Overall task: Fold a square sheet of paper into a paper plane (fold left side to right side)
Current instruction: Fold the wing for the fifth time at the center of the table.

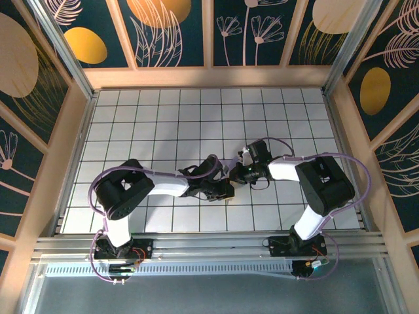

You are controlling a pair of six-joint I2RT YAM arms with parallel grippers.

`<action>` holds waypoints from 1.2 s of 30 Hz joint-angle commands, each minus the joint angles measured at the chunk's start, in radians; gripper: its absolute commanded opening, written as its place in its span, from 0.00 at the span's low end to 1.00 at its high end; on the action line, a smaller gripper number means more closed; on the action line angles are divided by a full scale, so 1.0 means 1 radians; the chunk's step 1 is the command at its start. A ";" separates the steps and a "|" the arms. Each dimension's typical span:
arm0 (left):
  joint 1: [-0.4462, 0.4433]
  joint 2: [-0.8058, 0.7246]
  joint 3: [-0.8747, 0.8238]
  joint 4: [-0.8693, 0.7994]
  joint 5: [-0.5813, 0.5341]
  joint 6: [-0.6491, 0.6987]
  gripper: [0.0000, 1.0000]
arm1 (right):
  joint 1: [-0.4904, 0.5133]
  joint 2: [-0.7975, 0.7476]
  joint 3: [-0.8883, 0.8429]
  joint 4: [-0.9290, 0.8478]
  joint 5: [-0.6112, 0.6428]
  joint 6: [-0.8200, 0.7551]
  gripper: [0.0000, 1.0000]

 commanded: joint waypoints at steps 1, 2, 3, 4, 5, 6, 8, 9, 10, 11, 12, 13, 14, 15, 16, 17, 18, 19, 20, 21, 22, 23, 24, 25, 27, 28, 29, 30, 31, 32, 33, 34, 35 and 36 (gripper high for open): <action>-0.002 0.022 0.035 -0.024 0.027 0.025 0.05 | 0.005 0.079 -0.040 -0.122 0.207 -0.013 0.00; -0.002 0.022 0.035 -0.030 0.021 0.027 0.05 | 0.005 0.078 -0.041 -0.123 0.207 -0.013 0.00; -0.002 0.023 0.034 -0.042 0.016 0.031 0.05 | 0.005 0.078 -0.040 -0.122 0.208 -0.014 0.00; -0.001 0.025 0.034 -0.058 0.004 0.037 0.05 | 0.005 0.078 -0.041 -0.121 0.208 -0.013 0.00; -0.002 0.027 0.036 -0.071 -0.005 0.042 0.05 | 0.005 0.080 -0.039 -0.121 0.207 -0.014 0.00; -0.002 0.030 0.035 -0.082 -0.013 0.046 0.05 | 0.005 0.080 -0.038 -0.122 0.208 -0.014 0.00; -0.002 0.034 0.029 -0.085 -0.023 0.045 0.05 | 0.005 0.082 -0.038 -0.122 0.208 -0.013 0.00; -0.002 0.037 0.024 -0.085 -0.025 0.042 0.05 | 0.005 0.082 -0.038 -0.124 0.209 -0.015 0.00; -0.002 0.041 0.021 -0.082 -0.026 0.040 0.05 | 0.006 0.082 -0.038 -0.125 0.210 -0.015 0.00; -0.002 0.043 0.016 -0.078 -0.027 0.038 0.05 | 0.005 0.081 -0.038 -0.125 0.211 -0.015 0.00; -0.002 0.043 0.011 -0.071 -0.025 0.035 0.05 | 0.005 0.082 -0.038 -0.126 0.212 -0.015 0.00; -0.001 0.044 0.006 -0.063 -0.022 0.032 0.05 | 0.005 0.083 -0.038 -0.126 0.213 -0.015 0.00; -0.002 0.045 0.003 -0.057 -0.018 0.031 0.05 | 0.005 0.082 -0.038 -0.127 0.213 -0.016 0.00; -0.002 0.047 0.000 -0.053 -0.014 0.029 0.05 | 0.005 0.081 -0.038 -0.128 0.213 -0.017 0.00; -0.002 0.049 -0.003 -0.048 -0.010 0.028 0.05 | 0.005 0.082 -0.039 -0.128 0.214 -0.017 0.00; -0.002 0.050 -0.005 -0.042 -0.008 0.027 0.05 | 0.005 0.081 -0.039 -0.128 0.214 -0.017 0.00; -0.002 0.051 -0.010 -0.035 -0.004 0.024 0.05 | 0.005 0.081 -0.040 -0.128 0.214 -0.017 0.00; -0.004 0.052 -0.013 -0.030 -0.002 0.022 0.05 | 0.006 0.084 -0.041 -0.127 0.214 -0.017 0.00; -0.004 0.052 -0.018 -0.025 -0.001 0.019 0.05 | 0.006 0.083 -0.040 -0.127 0.214 -0.017 0.00; -0.007 0.053 -0.022 -0.022 -0.002 0.017 0.05 | 0.005 0.083 -0.041 -0.127 0.214 -0.017 0.00; -0.010 0.053 -0.026 -0.019 -0.003 0.014 0.05 | 0.005 0.082 -0.041 -0.127 0.214 -0.017 0.00; -0.012 0.054 -0.030 -0.018 -0.005 0.011 0.05 | 0.005 0.082 -0.041 -0.127 0.214 -0.016 0.00; -0.016 0.054 -0.036 -0.016 -0.008 0.008 0.05 | 0.005 0.081 -0.041 -0.129 0.215 -0.017 0.00; -0.022 0.054 -0.044 -0.013 -0.010 0.002 0.05 | 0.005 0.082 -0.040 -0.129 0.216 -0.016 0.00; -0.034 0.056 -0.055 -0.002 -0.010 -0.009 0.05 | 0.006 0.081 -0.039 -0.130 0.216 -0.017 0.00; -0.041 0.058 -0.058 0.001 -0.010 -0.013 0.05 | 0.006 0.082 -0.038 -0.131 0.216 -0.017 0.00; -0.048 0.059 -0.060 0.001 -0.010 -0.018 0.05 | 0.006 0.083 -0.038 -0.132 0.217 -0.017 0.00; -0.056 0.060 -0.066 0.001 -0.012 -0.023 0.05 | 0.005 0.083 -0.036 -0.133 0.217 -0.018 0.00; -0.063 0.058 -0.070 0.000 -0.015 -0.030 0.05 | 0.005 0.083 -0.036 -0.133 0.217 -0.018 0.00; -0.068 0.054 -0.075 -0.001 -0.016 -0.035 0.05 | 0.005 0.083 -0.035 -0.133 0.217 -0.017 0.00; -0.073 0.048 -0.082 -0.001 -0.019 -0.041 0.05 | 0.005 0.081 -0.036 -0.133 0.217 -0.017 0.00; -0.078 0.040 -0.089 -0.002 -0.020 -0.046 0.05 | 0.006 0.084 -0.036 -0.133 0.217 -0.017 0.00; -0.082 0.034 -0.092 -0.004 -0.020 -0.049 0.05 | 0.006 0.083 -0.036 -0.133 0.217 -0.016 0.00; -0.086 0.029 -0.096 -0.012 -0.021 -0.050 0.05 | 0.006 0.085 -0.036 -0.133 0.217 -0.017 0.00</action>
